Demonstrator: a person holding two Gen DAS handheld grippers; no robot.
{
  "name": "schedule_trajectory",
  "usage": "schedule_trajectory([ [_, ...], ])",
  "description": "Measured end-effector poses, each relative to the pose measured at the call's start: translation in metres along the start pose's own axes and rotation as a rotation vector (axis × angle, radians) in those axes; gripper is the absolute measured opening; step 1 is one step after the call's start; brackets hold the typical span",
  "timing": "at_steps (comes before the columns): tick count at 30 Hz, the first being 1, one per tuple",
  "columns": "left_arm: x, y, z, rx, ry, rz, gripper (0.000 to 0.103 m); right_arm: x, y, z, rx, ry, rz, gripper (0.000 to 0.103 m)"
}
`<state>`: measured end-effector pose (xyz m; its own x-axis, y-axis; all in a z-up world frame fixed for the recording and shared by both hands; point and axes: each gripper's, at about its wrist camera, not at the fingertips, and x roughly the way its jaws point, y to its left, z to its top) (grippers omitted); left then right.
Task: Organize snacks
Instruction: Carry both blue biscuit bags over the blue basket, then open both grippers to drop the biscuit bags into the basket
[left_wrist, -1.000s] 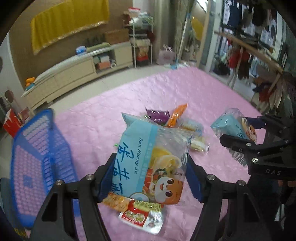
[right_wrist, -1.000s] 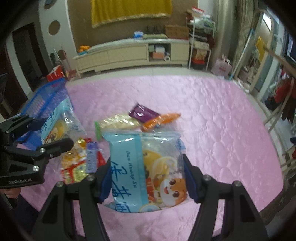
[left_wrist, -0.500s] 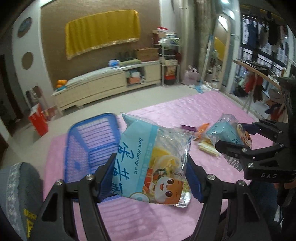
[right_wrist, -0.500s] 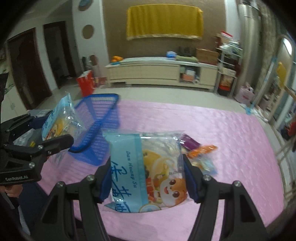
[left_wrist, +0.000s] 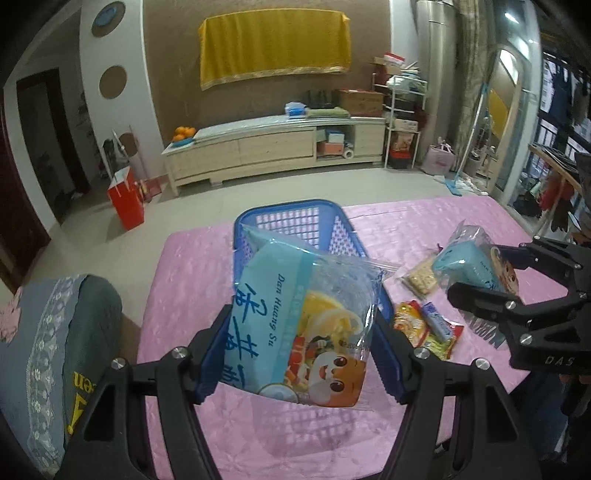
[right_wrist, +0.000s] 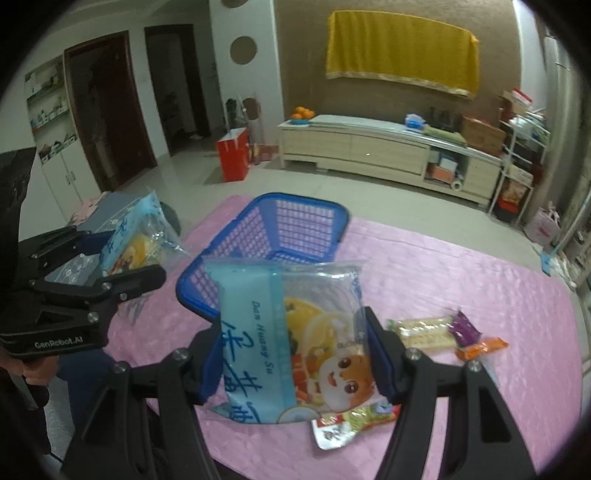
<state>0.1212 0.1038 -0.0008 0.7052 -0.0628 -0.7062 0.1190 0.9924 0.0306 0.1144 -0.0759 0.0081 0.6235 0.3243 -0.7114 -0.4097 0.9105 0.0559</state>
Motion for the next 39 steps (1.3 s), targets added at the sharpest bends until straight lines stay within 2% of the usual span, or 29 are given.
schedule_trajectory([
  [6,0.025,0.018,-0.001,-0.01,0.038,-0.005,0.067,0.031,0.015,0.008,-0.022,0.051,0.018,0.07],
  [17,0.093,0.035,-0.004,-0.042,0.155,-0.063,0.067,0.087,0.017,0.012,-0.014,0.144,0.035,0.07],
  [28,0.108,0.039,0.0,-0.041,0.167,-0.095,0.068,0.099,0.021,0.016,-0.051,0.17,0.041,0.071],
  [32,0.106,0.04,-0.001,-0.039,0.158,-0.105,0.075,0.103,0.026,0.014,-0.083,0.199,0.046,0.072],
  [36,0.101,0.035,-0.001,-0.01,0.15,-0.086,0.081,0.102,0.03,0.014,-0.105,0.192,0.03,0.081],
  [39,0.1,0.036,-0.001,-0.018,0.155,-0.084,0.082,0.097,0.03,0.016,-0.103,0.178,0.024,0.086],
])
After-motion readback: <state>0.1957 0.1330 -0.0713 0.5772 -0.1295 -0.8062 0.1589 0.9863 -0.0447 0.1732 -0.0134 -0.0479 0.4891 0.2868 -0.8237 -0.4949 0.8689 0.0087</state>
